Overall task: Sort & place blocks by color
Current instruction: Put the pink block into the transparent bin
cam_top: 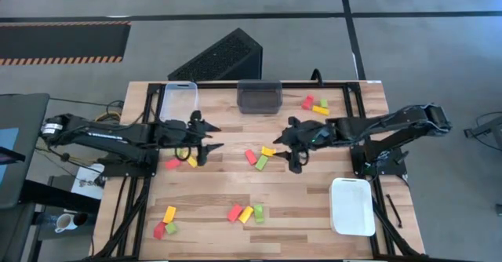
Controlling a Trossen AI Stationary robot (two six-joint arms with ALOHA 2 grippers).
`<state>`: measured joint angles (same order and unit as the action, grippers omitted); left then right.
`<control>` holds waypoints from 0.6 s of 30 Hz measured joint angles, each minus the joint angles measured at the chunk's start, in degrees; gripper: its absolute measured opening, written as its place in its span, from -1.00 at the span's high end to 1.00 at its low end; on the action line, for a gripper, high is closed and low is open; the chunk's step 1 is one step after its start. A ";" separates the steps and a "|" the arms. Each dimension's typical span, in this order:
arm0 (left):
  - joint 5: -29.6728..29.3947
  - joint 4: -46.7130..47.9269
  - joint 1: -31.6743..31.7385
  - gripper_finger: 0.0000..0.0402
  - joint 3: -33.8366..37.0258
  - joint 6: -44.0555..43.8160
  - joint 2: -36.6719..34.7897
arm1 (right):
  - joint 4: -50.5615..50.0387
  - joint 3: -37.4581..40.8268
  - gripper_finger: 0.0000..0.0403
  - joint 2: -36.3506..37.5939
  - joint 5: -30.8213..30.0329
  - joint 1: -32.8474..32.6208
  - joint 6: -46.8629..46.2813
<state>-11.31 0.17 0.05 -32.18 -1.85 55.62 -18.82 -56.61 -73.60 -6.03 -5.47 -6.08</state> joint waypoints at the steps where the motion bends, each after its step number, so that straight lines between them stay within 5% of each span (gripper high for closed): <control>1: 0.77 -0.32 0.00 -0.20 0.00 -0.30 0.92 | -0.83 -0.68 -0.11 -0.79 -0.01 -0.30 -0.09; 18: 3.49 1.61 -0.11 -0.20 0.04 -2.94 4.48 | -1.52 -4.97 -0.12 -7.77 -0.03 -1.51 0.55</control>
<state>-7.81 1.78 -0.05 -32.14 -4.80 60.09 -20.34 -61.58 -81.37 -6.07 -6.98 -5.53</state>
